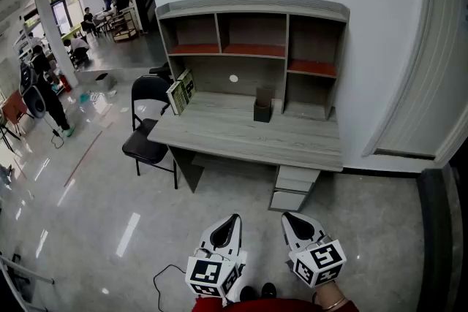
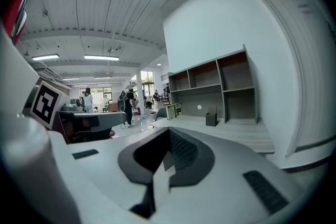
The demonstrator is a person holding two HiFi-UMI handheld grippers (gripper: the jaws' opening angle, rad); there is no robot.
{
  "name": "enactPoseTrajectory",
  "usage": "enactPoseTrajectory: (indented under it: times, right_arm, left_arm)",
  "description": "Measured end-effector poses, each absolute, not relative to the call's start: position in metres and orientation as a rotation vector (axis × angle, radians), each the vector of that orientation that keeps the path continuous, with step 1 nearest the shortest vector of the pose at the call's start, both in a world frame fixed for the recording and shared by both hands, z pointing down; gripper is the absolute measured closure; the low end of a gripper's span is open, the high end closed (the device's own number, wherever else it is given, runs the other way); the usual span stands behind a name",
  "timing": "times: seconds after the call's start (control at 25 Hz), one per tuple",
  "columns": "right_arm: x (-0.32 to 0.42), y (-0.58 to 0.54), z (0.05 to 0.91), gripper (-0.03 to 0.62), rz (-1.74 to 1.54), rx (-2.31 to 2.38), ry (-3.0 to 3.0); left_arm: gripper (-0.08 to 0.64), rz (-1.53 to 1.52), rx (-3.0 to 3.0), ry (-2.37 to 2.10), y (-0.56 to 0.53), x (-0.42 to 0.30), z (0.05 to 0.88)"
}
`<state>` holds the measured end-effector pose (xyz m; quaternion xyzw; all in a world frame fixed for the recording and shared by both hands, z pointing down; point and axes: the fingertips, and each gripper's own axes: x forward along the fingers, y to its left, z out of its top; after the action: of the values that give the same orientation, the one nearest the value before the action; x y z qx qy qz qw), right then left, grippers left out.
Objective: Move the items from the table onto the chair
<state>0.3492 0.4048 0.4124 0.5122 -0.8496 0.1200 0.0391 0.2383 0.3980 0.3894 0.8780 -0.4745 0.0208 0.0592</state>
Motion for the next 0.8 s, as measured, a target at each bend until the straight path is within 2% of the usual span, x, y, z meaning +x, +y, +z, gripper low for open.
enactPoseTrajectory:
  times: [0.8]
  right_arm:
    - [0.3512, 0.4059, 0.416, 0.584, 0.411, 1.554, -2.636]
  left_arm:
    - [0.551, 0.099, 2.648, -1.441, 0.3989, 0.2422, 0.3939]
